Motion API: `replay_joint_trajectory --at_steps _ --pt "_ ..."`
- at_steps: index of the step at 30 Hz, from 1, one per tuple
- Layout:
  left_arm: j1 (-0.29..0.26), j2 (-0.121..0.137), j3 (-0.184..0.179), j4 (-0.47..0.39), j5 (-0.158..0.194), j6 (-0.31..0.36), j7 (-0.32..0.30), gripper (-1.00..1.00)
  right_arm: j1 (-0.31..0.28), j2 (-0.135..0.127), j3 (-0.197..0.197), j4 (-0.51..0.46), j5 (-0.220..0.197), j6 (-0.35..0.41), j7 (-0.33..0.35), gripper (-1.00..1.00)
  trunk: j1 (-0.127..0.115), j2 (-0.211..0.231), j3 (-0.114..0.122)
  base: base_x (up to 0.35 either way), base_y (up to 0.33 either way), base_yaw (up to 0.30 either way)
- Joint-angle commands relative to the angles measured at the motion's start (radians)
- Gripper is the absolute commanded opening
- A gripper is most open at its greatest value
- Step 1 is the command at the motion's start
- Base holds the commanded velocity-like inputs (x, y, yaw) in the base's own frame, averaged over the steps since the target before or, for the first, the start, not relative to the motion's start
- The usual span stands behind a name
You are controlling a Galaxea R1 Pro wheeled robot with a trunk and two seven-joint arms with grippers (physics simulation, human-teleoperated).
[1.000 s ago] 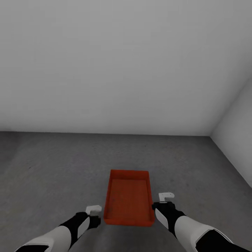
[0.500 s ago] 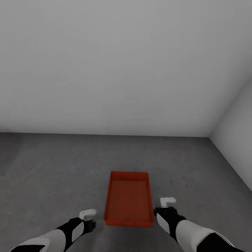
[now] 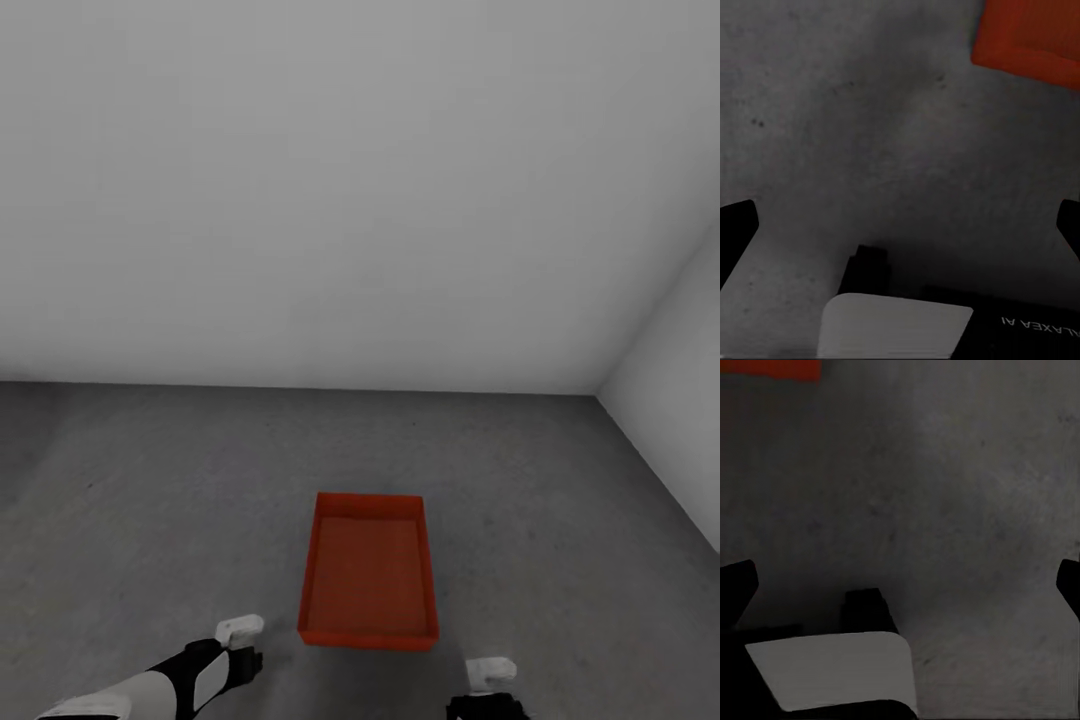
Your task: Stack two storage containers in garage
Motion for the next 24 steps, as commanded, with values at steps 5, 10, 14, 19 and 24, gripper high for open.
replay_joint_trajectory --at_steps 5,10,14,19,24 --pt "0.056 0.001 0.0 0.0 0.008 -0.002 0.003 1.0 0.081 0.0 0.011 0.0 -0.005 -0.047 -0.004 1.0 -0.019 0.035 0.015 0.0 0.0 0.0" --pt "0.128 0.003 0.0 0.0 0.008 -0.006 0.003 1.0 0.162 0.0 0.011 0.0 -0.004 -0.118 -0.003 1.0 -0.038 0.07 0.031 0.0 0.0 0.0" --pt "0.172 0.003 0.0 -0.001 0.007 -0.007 0.003 1.0 0.207 0.0 0.011 0.0 -0.004 -0.142 -0.003 1.0 -0.054 0.098 0.043 0.0 0.0 0.0" --pt "0.224 0.002 0.0 0.0 0.004 -0.012 0.003 1.0 0.227 -0.002 0.011 0.012 -0.005 -0.147 -0.002 1.0 -0.073 0.133 0.059 0.0 0.0 0.0" --pt "0.26 0.003 0.0 0.0 0.001 -0.049 0.003 1.0 0.229 -0.008 0.011 0.03 -0.006 -0.157 0.002 1.0 -0.092 0.168 0.075 0.0 0.0 0.0"
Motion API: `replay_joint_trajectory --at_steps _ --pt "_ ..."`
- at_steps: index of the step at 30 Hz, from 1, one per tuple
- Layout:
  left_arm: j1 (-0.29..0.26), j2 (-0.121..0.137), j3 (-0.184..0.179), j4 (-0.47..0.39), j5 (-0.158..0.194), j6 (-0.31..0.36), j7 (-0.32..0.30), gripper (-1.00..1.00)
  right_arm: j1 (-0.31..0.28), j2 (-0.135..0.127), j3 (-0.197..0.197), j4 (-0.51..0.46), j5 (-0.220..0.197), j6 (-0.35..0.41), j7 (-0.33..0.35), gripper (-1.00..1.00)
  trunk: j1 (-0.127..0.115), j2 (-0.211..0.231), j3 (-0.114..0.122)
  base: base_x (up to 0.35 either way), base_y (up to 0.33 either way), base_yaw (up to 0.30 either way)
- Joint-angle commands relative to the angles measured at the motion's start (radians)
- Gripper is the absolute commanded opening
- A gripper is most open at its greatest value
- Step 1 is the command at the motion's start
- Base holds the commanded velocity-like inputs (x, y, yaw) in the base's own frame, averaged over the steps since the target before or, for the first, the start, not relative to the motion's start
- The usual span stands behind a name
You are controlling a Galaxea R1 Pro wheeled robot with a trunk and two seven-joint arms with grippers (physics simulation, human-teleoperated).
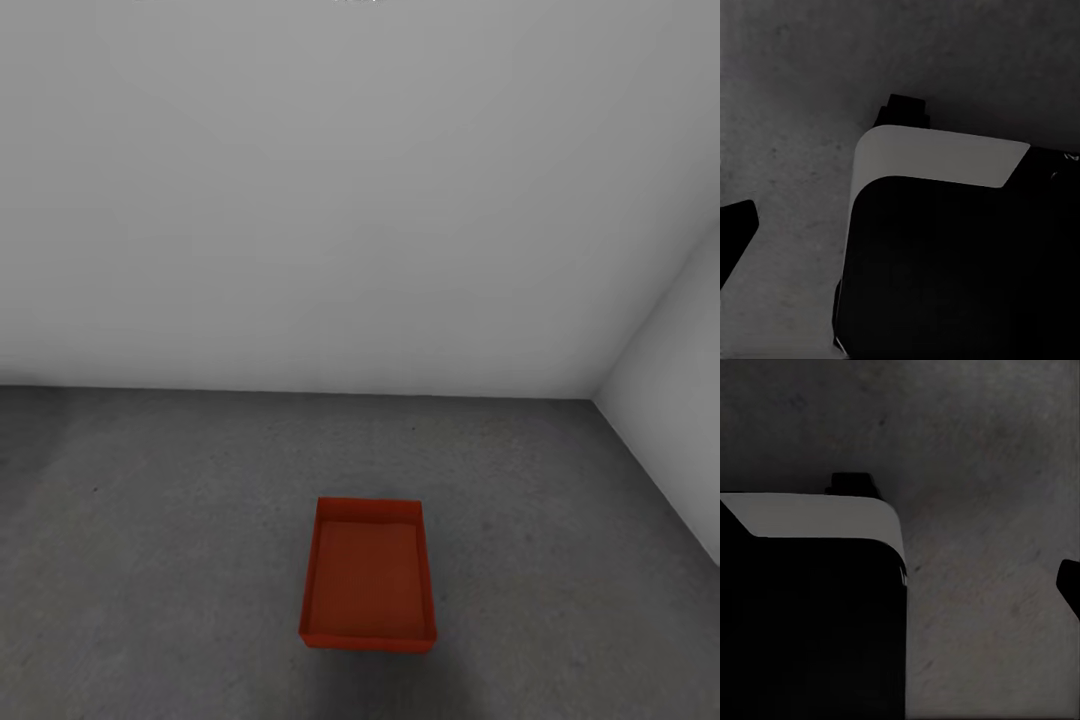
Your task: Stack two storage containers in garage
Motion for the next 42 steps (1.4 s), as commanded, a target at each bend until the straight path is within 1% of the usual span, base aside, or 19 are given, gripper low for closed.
replay_joint_trajectory --at_steps 1,6,13,16,18,19,21,23,25,27,31,36,42 --pt "0.002 0.0 0.0 0.0 0.008 0.001 0.003 1.0 -0.001 0.001 0.008 0.003 -0.011 -0.006 0.001 1.0 -0.004 0.007 0.003 0.0 0.0 0.0" --pt "0.011 0.01 0.0 0.0 0.009 -0.007 0.003 1.0 -0.001 -0.001 0.008 0.007 -0.013 -0.007 0.013 1.0 -0.023 0.042 0.018 0.0 0.0 0.0" --pt "0.007 0.046 0.0 -0.001 0.006 -0.013 0.001 1.0 -0.001 -0.003 0.008 0.007 -0.013 -0.008 0.016 1.0 -0.05 0.091 0.04 0.0 0.0 0.0" --pt "0.006 0.053 0.0 0.0 0.006 -0.013 0.001 1.0 0.005 -0.004 0.008 0.007 -0.012 -0.009 0.025 1.0 -0.061 0.112 0.05 0.0 0.0 0.0" --pt "0.006 0.054 0.0 -0.001 0.005 -0.014 0.001 1.0 0.02 -0.005 0.008 0.007 -0.01 -0.018 0.048 1.0 -0.069 0.126 0.056 0.0 0.0 0.0" --pt "0.006 0.055 0.0 -0.001 0.005 -0.014 0.0 1.0 0.032 -0.005 0.008 0.007 -0.008 -0.031 0.072 1.0 -0.073 0.133 0.059 0.0 0.0 0.0" --pt "0.007 0.055 0.0 -0.001 0.004 -0.015 -0.004 1.0 0.052 -0.015 0.008 0.007 -0.008 -0.061 0.141 1.0 -0.081 0.147 0.065 0.0 0.0 0.0" --pt "0.008 0.056 0.0 -0.001 0.003 -0.016 -0.009 1.0 0.062 -0.033 0.009 0.007 -0.008 -0.074 0.212 1.0 -0.088 0.161 0.071 0.0 0.0 0.0" --pt "0.008 0.058 0.0 -0.001 0.004 -0.023 -0.012 1.0 0.066 -0.042 0.009 0.007 -0.008 -0.078 0.247 1.0 -0.096 0.175 0.078 0.0 0.0 0.0" --pt "0.01 0.059 -0.001 0.0 0.005 -0.044 -0.014 1.0 0.068 -0.047 0.01 0.007 -0.008 -0.081 0.269 1.0 -0.104 0.189 0.084 0.0 0.0 0.0" --pt "0.013 0.061 0.0 0.0 0.009 -0.065 -0.035 1.0 0.073 -0.05 0.01 0.007 -0.008 -0.082 0.282 1.0 -0.119 0.217 0.097 0.0 0.0 0.0" --pt "0.024 0.074 0.0 0.0 0.011 -0.072 -0.076 1.0 0.077 -0.052 0.01 0.007 -0.008 -0.083 0.285 1.0 -0.138 0.252 0.112 0.0 0.0 0.0" --pt "0.034 0.078 -0.001 0.0 0.01 -0.074 -0.086 1.0 0.078 -0.053 0.009 0.007 -0.008 -0.085 0.285 1.0 -0.161 0.294 0.131 0.0 0.0 0.0"
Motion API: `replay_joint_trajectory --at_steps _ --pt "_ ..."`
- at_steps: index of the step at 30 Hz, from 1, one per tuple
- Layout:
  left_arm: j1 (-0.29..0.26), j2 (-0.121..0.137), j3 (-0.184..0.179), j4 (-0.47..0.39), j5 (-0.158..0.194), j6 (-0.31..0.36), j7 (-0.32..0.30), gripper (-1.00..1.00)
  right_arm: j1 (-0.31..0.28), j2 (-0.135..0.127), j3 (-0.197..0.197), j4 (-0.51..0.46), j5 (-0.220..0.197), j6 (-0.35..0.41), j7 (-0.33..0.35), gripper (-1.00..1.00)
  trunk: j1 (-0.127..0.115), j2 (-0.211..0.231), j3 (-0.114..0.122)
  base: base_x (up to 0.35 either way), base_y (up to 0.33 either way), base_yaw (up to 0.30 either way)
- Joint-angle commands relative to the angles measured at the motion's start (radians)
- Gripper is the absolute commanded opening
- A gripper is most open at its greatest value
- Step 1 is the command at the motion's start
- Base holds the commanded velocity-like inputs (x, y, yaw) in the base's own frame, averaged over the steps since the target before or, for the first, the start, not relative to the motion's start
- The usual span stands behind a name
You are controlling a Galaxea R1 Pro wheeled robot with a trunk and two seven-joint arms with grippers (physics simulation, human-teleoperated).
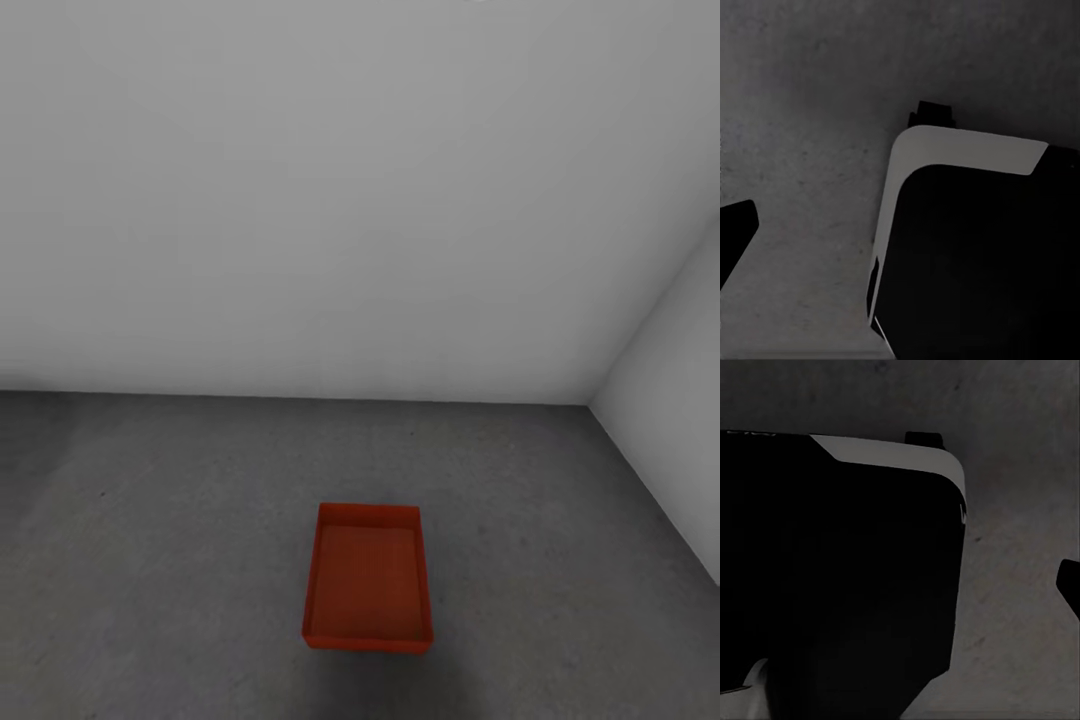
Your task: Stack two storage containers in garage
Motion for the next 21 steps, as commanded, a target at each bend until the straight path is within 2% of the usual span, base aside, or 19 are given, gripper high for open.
replay_joint_trajectory --at_steps 1,8,18,21 --pt "0.0 0.0 0.0 0.0 0.008 0.004 0.001 1.0 -0.001 0.001 0.008 0.003 -0.008 -0.006 -0.001 1.0 -0.004 0.007 0.002 0.0 0.0 0.0" --pt "0.001 -0.002 0.0 0.0 0.009 0.004 0.0 1.0 -0.001 0.0 0.009 0.003 -0.01 -0.009 -0.002 1.0 -0.031 0.056 0.024 0.0 0.0 0.0" --pt "0.001 -0.006 0.0 -0.001 0.009 0.005 0.0 1.0 -0.001 0.0 0.009 0.003 -0.01 -0.009 -0.003 1.0 -0.031 0.056 0.024 0.0 0.0 0.0" --pt "0.001 -0.006 0.0 -0.002 0.008 0.005 0.0 1.0 -0.001 -0.007 0.009 0.003 -0.01 -0.01 -0.003 1.0 -0.031 0.056 0.024 0.0 0.0 0.0"
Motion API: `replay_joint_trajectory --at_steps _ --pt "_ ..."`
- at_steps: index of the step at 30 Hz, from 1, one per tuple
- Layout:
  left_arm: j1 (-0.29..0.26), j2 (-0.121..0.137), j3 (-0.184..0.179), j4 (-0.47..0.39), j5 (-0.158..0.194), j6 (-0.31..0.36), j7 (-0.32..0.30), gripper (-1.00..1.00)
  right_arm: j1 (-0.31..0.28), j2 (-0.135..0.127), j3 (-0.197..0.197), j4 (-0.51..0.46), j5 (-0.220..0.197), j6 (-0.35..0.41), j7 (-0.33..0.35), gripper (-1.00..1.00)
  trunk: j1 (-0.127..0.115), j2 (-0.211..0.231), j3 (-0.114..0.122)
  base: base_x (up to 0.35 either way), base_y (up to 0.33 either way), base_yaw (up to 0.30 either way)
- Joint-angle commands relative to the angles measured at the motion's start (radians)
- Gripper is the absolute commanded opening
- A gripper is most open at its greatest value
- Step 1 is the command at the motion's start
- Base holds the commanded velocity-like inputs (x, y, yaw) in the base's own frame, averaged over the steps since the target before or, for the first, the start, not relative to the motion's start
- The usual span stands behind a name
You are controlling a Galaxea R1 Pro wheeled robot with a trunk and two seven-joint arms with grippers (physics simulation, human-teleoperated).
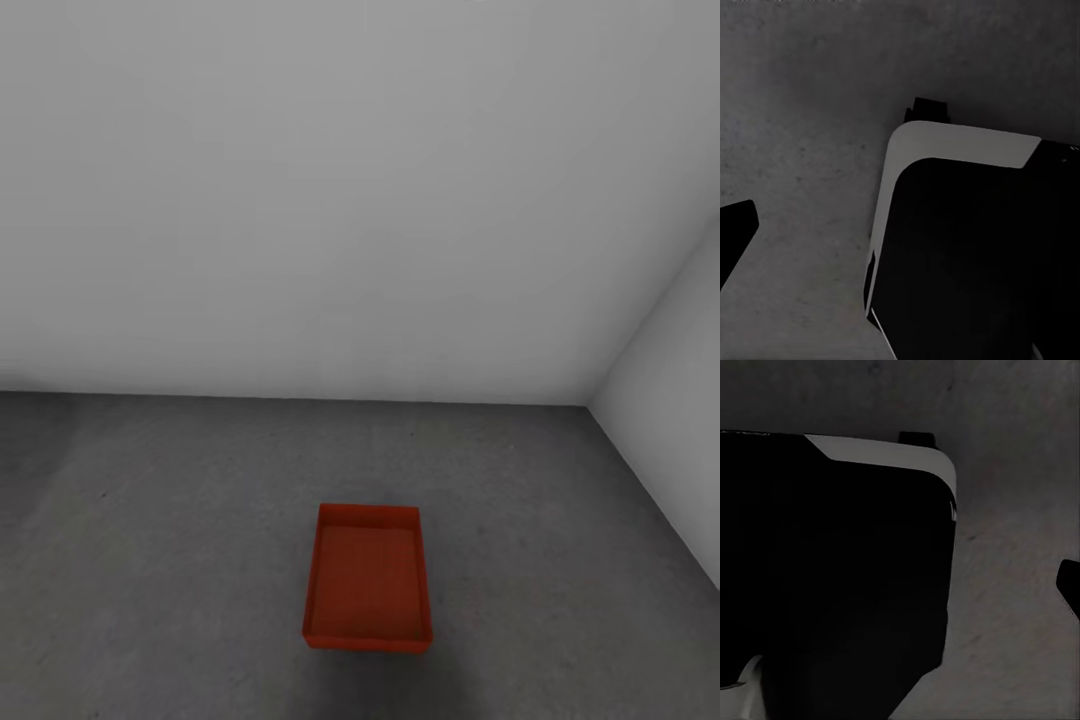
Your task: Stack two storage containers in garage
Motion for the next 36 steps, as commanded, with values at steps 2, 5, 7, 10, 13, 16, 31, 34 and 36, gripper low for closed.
replay_joint_trajectory --at_steps 2,5,7,10,13,16,31,34,36 --pt "0.0 0.0 0.0 -0.001 0.007 0.004 0.001 1.0 -0.001 -0.01 0.009 0.003 -0.008 -0.006 -0.001 1.0 -0.008 0.013 0.005 0.0 0.0 0.0" --pt "0.0 -0.001 0.0 -0.001 0.006 0.004 0.001 1.0 -0.001 -0.016 0.01 0.003 -0.007 -0.006 -0.001 1.0 -0.019 0.034 0.015 0.0 0.0 0.0" --pt "0.0 0.0 0.0 -0.001 0.007 0.004 0.001 1.0 -0.001 -0.018 0.01 0.003 -0.007 -0.005 -0.001 1.0 -0.027 0.048 0.021 0.0 0.0 0.0" --pt "0.0 0.0 0.0 -0.001 0.007 0.003 0.001 1.0 -0.001 -0.019 0.01 0.003 -0.007 -0.004 -0.001 1.0 -0.034 0.062 0.027 0.0 0.0 0.0" --pt "0.0 0.001 0.0 -0.001 0.008 0.003 0.001 1.0 -0.001 -0.018 0.01 0.003 -0.007 -0.003 -0.001 1.0 -0.034 0.062 0.027 0.0 0.0 0.0" --pt "0.0 0.001 0.0 -0.001 0.008 0.003 0.002 1.0 -0.001 -0.013 0.01 0.003 -0.008 -0.004 -0.003 1.0 -0.034 0.062 0.029 0.0 0.0 0.0" --pt "0.0 -0.001 0.0 0.0 0.008 0.001 0.002 1.0 -0.001 -0.009 0.01 0.003 -0.016 -0.006 -0.007 1.0 -0.034 0.062 0.051 0.0 0.0 0.0" --pt "0.001 -0.004 0.0 0.001 0.009 0.001 0.001 1.0 -0.001 -0.009 0.009 0.003 -0.016 -0.006 -0.007 1.0 -0.034 0.062 0.056 0.0 0.0 0.0" --pt "0.006 -0.005 0.0 0.0 0.008 0.001 0.001 1.0 -0.001 -0.009 0.009 0.003 -0.016 -0.006 -0.007 1.0 -0.034 0.062 0.059 0.0 0.0 0.0"
